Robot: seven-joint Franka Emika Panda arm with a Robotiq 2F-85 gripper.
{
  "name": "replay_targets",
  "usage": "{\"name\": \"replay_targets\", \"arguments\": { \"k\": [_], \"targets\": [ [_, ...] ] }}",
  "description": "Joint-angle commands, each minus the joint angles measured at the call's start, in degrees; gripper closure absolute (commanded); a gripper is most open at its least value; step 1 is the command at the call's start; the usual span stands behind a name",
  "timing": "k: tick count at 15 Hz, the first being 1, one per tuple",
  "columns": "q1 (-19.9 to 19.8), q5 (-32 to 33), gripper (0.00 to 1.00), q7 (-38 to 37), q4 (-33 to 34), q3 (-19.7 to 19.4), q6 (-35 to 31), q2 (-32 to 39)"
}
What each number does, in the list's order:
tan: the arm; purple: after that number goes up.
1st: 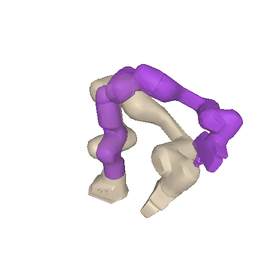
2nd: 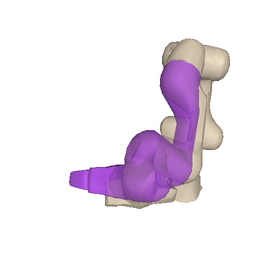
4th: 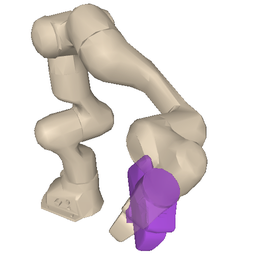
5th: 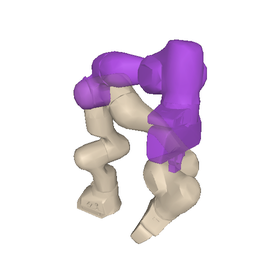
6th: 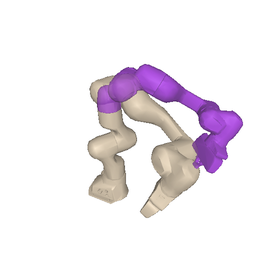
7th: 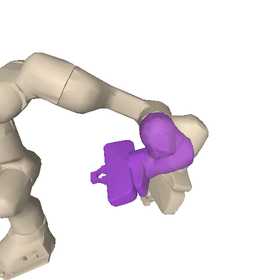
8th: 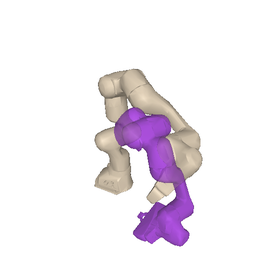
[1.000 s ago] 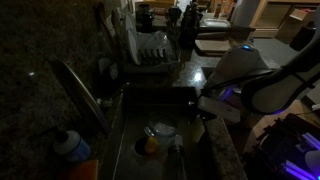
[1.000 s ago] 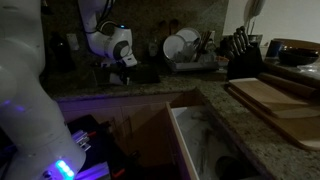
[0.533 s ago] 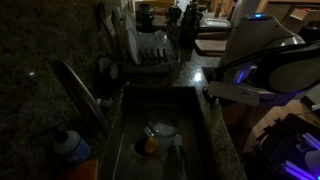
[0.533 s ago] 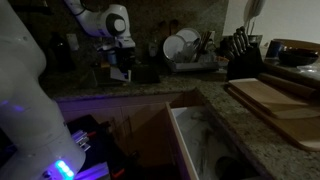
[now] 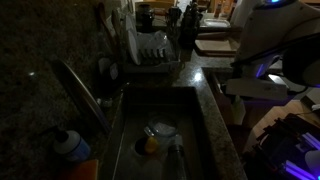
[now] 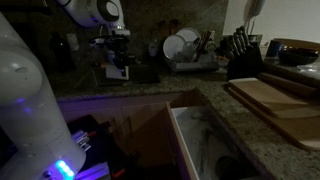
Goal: Take the kitchen sponge out of the drawer and put it on the side of the sink
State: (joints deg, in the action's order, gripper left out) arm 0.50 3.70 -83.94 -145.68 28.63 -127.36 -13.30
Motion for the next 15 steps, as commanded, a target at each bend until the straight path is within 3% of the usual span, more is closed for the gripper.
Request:
{"name": "replay_targets", "arguments": {
  "k": [1, 2, 3, 6, 12, 13, 15],
  "targets": [
    [1.05, 15.39, 0.97, -9.34, -4.24, -1.84, -12.55, 4.61],
    [-4.16, 20.79, 0.97, -13.85, -5.56, 2.74, -17.78, 5.27],
    [-6.83, 25.81, 0.97, -18.57, -6.61, 4.69, -20.89, 4.88],
    [-12.51, 41.79, 0.97, -35.13, -7.52, 6.36, -28.67, 5.47],
    [-21.13, 70.04, 0.97, -66.04, -5.37, 7.38, -32.16, 3.88],
    [-21.98, 73.45, 0.97, -71.0, -4.39, 7.58, -32.23, 4.45],
    [-23.96, 67.36, 0.97, -67.26, -2.79, 8.07, -33.37, 1.11]
  ]
}}
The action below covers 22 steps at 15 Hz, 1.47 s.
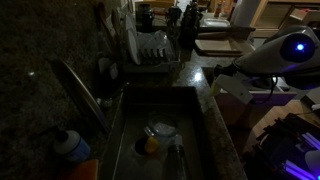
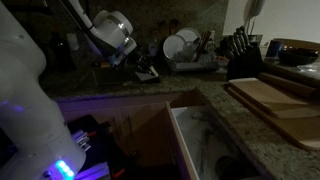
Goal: Take the kitchen sponge out of the drawer and put it on the side of the sink
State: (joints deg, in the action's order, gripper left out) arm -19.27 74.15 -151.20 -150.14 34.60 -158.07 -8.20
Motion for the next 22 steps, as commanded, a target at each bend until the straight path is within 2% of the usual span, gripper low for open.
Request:
{"name": "replay_targets", "arguments": {
  "k": [1, 3, 6, 10, 13, 15, 17, 18, 19, 20, 21, 22],
  "targets": [
    [-5.8, -4.13, 0.97, 0.89, 2.66, 2.83, -3.58, -4.1],
    [-10.12, -7.71, 0.97, 1.82, 3.79, 5.75, -6.52, -6.96],
    [-20.58, -13.57, 0.97, 1.99, 3.83, 13.83, -14.45, -13.65],
    [-36.46, -23.75, 0.97, 2.14, 1.02, 28.36, -28.24, -23.83],
    [-47.78, -33.97, 0.97, 2.37, -1.19, 41.06, -37.67, -30.35],
    [-54.86, -37.84, 0.97, 0.6, -1.68, 49.6, -42.77, -34.56],
    [-60.0, -44.47, 0.97, 1.37, -2.35, 57.37, -46.13, -38.15],
    [-57.19, -50.84, 0.97, 6.15, -0.63, 58.75, -39.81, -34.68],
    [-59.4, -54.91, 0.97, 6.61, -0.05, 62.79, -39.55, -36.21],
    [-63.85, -59.96, 0.97, 7.49, -1.97, 68.12, -45.09, -40.11],
    [-63.25, -64.75, 0.97, 9.61, -1.11, 70.39, -42.64, -39.07],
    [-64.44, -69.26, 0.97, 10.51, -0.32, 73.75, -40.97, -37.97]
  ]
}}
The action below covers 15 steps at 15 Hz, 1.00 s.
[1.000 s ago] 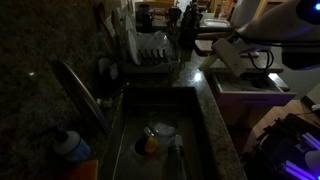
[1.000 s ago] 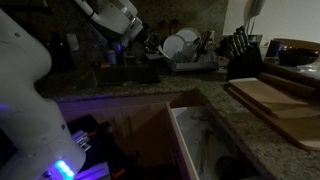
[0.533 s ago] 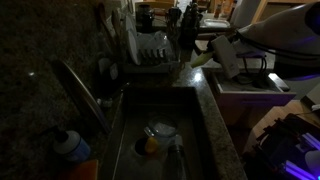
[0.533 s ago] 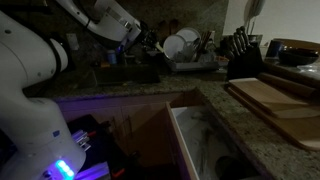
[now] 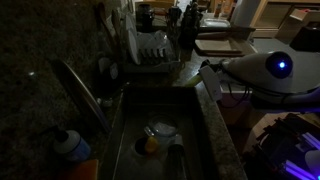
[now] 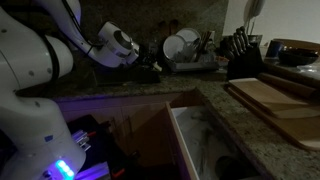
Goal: Take the kitchen sponge out of the drawer and put it on the side of the sink
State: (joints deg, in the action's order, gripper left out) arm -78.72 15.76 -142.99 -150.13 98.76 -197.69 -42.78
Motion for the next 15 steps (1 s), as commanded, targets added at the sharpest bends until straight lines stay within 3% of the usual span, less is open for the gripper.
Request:
{"name": "replay_targets", "arguments": {
  "k": [1, 6, 10, 15],
  "targets": [
    [-7.55, -13.99, 0.97, 2.3, -0.68, 13.19, -3.49, -4.74],
    [-14.37, -19.35, 0.97, 3.46, -0.61, 23.12, -1.93, -3.17],
    [-12.92, -22.1, 0.97, 4.28, -1.82, 21.24, 0.37, -1.87],
    [-13.82, -22.38, 0.97, 4.0, -1.35, 22.29, -0.02, 3.29]
  ]
}}
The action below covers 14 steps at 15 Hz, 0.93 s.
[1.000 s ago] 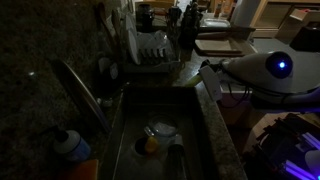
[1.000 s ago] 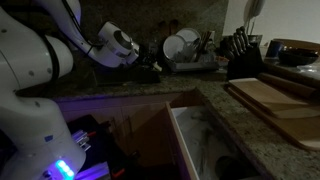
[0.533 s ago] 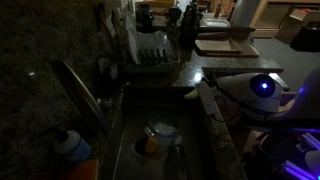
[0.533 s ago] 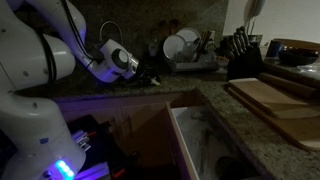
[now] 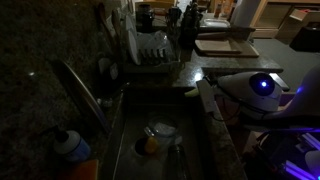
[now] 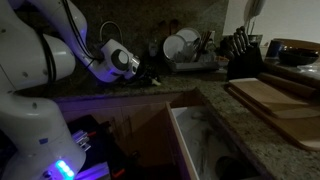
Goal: Take the kitchen sponge out of the drawer and put it on the side of the sink
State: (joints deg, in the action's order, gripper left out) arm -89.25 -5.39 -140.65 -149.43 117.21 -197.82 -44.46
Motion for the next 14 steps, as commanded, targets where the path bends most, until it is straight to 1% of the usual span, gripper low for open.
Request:
{"name": "replay_targets", "arguments": {
  "k": [1, 2, 4, 9, 11, 12, 13, 14],
  "targets": [
    [-3.44, -1.21, 0.61, 1.63, -1.48, 3.94, 0.11, 6.44],
    [-3.66, -1.41, 0.6, 1.58, -1.48, 4.03, 0.11, 6.94],
    [-3.6, -1.59, 0.49, 1.66, -1.21, 3.49, 0.08, 10.04],
    [-3.03, 1.15, 0.12, 4.51, -2.01, 1.81, 0.09, 20.89],
    [-2.71, 1.54, 0.01, 6.01, -3.12, 0.99, 0.13, 24.78],
    [-2.99, 3.88, 0.0, 4.91, -3.15, 0.23, -0.01, 26.08],
    [-3.01, 4.75, 0.0, 5.37, -3.6, -0.19, -0.01, 27.75],
    [-1.96, 5.77, 0.0, 5.93, -3.21, -1.75, -0.01, 29.06]
  ]
}}
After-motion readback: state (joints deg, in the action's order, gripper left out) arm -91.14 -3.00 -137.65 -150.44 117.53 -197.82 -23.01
